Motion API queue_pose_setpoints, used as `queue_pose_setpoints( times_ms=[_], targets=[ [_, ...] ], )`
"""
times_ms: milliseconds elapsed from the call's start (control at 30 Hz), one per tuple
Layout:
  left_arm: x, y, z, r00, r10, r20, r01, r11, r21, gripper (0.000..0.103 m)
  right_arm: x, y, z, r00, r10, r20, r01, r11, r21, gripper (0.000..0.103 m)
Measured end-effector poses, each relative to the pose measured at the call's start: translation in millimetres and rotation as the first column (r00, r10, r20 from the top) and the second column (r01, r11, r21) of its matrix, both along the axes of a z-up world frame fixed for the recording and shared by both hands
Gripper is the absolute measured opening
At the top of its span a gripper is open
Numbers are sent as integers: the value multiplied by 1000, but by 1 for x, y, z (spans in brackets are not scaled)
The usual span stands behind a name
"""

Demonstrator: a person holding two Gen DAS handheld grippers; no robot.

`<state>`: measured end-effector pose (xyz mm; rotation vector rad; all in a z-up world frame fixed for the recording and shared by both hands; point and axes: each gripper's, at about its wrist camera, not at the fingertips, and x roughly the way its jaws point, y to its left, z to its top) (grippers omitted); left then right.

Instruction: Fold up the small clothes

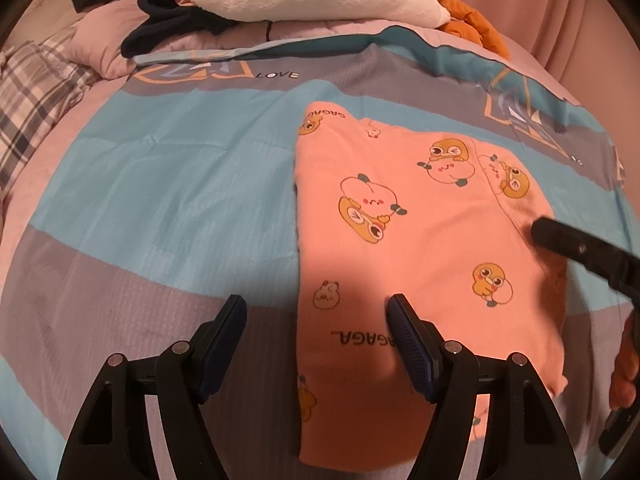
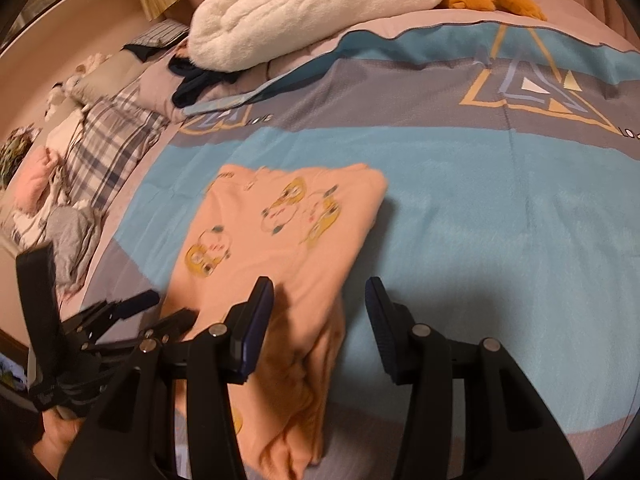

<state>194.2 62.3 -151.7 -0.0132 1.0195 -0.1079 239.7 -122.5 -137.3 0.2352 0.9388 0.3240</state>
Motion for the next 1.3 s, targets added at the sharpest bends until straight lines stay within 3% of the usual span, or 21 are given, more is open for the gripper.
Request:
queue_pose_setpoints(
  times_ms=[267,733,1067,1200,1300],
  targets=[
    [-9,-2,-1,1000,-1,-5,1,1000,13,72,-15,18,-13,998,60,-13,-61,990,-129,49],
    [-26,-4,-4,1000,6,-31,-5,999,36,72,-37,13,-17,998,39,-51,-47,987,-154,49],
    [-48,-7,5,999,-4,-37,4,1000,13,72,-67,14,-7,998,42,-41,-49,981,-188,49],
    [-61,-9,11,999,-9,-37,9,1000,-2,72,-87,17,1,999,43,-21,-46,978,-203,56],
    [-71,-10,15,999,-12,-37,12,1000,2,79,-101,19,8,999,45,-1,-44,977,-207,69]
  ],
)
